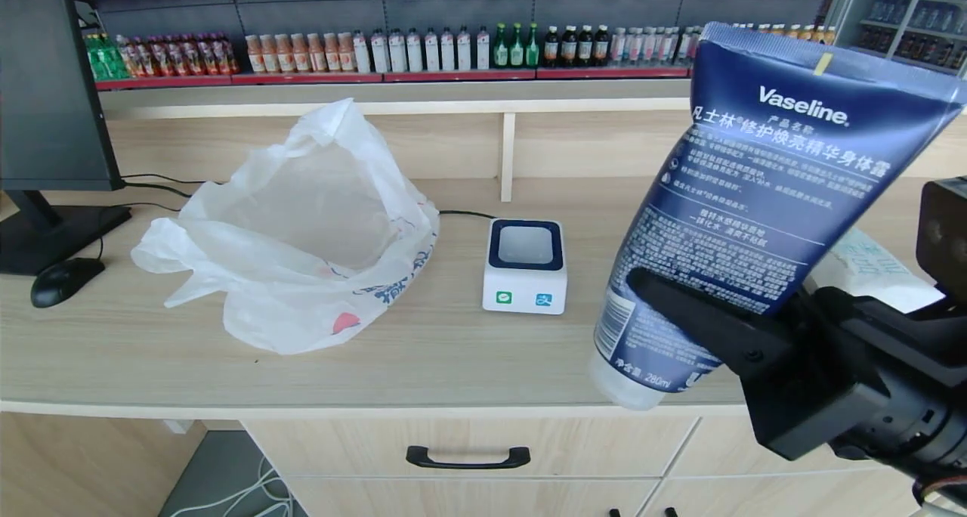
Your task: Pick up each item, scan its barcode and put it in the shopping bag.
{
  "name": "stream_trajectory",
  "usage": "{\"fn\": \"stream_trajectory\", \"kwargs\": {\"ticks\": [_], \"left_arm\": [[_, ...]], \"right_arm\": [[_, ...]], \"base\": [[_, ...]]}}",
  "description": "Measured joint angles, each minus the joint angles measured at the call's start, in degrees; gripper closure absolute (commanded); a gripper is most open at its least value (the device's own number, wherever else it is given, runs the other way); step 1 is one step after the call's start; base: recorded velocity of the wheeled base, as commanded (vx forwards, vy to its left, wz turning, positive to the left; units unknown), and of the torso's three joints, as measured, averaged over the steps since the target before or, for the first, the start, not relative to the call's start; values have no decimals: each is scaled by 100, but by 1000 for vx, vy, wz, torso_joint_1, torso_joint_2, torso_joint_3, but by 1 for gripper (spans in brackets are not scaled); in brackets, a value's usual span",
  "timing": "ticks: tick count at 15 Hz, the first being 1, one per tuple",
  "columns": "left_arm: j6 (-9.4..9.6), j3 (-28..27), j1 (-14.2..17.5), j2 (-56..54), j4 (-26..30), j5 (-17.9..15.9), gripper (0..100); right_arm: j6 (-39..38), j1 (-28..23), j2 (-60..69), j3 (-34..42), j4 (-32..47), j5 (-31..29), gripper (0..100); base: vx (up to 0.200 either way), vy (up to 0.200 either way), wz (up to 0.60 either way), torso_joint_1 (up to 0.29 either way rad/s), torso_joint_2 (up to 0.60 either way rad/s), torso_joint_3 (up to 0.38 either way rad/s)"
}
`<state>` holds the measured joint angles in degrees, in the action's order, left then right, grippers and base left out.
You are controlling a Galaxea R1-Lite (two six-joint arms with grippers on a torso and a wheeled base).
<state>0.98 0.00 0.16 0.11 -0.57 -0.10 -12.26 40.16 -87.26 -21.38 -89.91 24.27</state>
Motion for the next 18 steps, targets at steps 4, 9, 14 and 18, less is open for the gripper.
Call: {"fn": "stream_trajectory", "kwargs": {"ticks": [4, 9, 14, 18], "left_arm": [[0, 0, 0, 0, 0, 0, 0], [0, 0, 0, 0, -2, 0, 0], [-2, 0, -2, 0, -2, 0, 0], [0, 0, -2, 0, 0, 2, 0]], "right_arm": [[-1431, 121, -20, -468, -6, 227, 100], [-2847, 276, 99, -653, -4, 235, 100], [-3276, 499, 366, -560, -6, 233, 100], [-3243, 1042, 407, -527, -1, 238, 100]], "base": [[0, 0, 0, 0, 0, 0], [0, 0, 0, 0, 0, 0], [0, 0, 0, 0, 0, 0], [0, 0, 0, 0, 0, 0]]}}
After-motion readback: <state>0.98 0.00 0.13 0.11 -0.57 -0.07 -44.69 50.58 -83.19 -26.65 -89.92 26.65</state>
